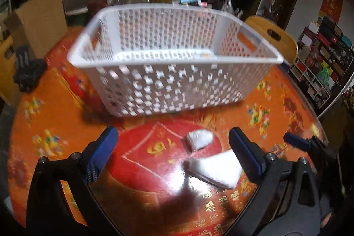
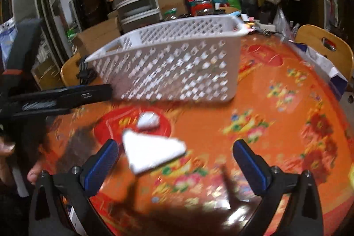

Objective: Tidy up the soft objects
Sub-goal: 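Withdraw both tools toward the white cloth and small white bag, then close the left tool on the small white bag while the right tool grasps the white cloth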

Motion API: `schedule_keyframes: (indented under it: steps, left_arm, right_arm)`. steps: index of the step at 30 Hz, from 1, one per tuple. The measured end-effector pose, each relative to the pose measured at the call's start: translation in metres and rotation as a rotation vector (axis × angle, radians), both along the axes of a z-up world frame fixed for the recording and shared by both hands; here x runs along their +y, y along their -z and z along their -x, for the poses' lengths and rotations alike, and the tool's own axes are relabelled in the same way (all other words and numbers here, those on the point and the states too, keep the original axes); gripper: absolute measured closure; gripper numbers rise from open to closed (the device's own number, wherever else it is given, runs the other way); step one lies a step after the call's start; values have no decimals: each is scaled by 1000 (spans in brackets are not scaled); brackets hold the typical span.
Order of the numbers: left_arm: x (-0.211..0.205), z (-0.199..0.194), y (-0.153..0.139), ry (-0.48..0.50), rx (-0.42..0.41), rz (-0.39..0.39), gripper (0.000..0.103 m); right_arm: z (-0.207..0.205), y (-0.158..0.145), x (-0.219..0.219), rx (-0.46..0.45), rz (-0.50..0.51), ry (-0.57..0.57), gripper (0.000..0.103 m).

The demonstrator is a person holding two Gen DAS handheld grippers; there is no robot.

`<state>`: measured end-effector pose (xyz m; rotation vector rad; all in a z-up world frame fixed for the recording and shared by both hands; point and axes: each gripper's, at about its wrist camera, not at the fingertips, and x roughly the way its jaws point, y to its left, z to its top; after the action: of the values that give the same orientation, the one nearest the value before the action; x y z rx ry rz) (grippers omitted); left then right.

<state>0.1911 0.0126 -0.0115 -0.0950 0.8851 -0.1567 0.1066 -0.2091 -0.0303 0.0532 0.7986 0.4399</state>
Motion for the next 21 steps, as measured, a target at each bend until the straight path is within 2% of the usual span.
schedule_keyframes:
  steps: [4, 6, 13, 15, 21]
  left_arm:
    - [-11, -13, 24, 23, 48, 0, 4]
    - [-18, -19, 33, 33, 62, -1, 4]
    - [-28, -33, 54, 29, 90, -7, 6]
    - [-29, -33, 57, 29, 94, -6, 9]
    - [-36, -40, 69, 26, 111, -27, 28]
  right_arm:
    - [7, 20, 20, 33, 31, -47, 2]
    - [7, 26, 26, 46, 36, -60, 12]
    - [6, 33, 38, 52, 53, -65, 29]
    - [5, 33, 41, 51, 58, -67, 36]
    - [9, 35, 48, 41, 68, -73, 55]
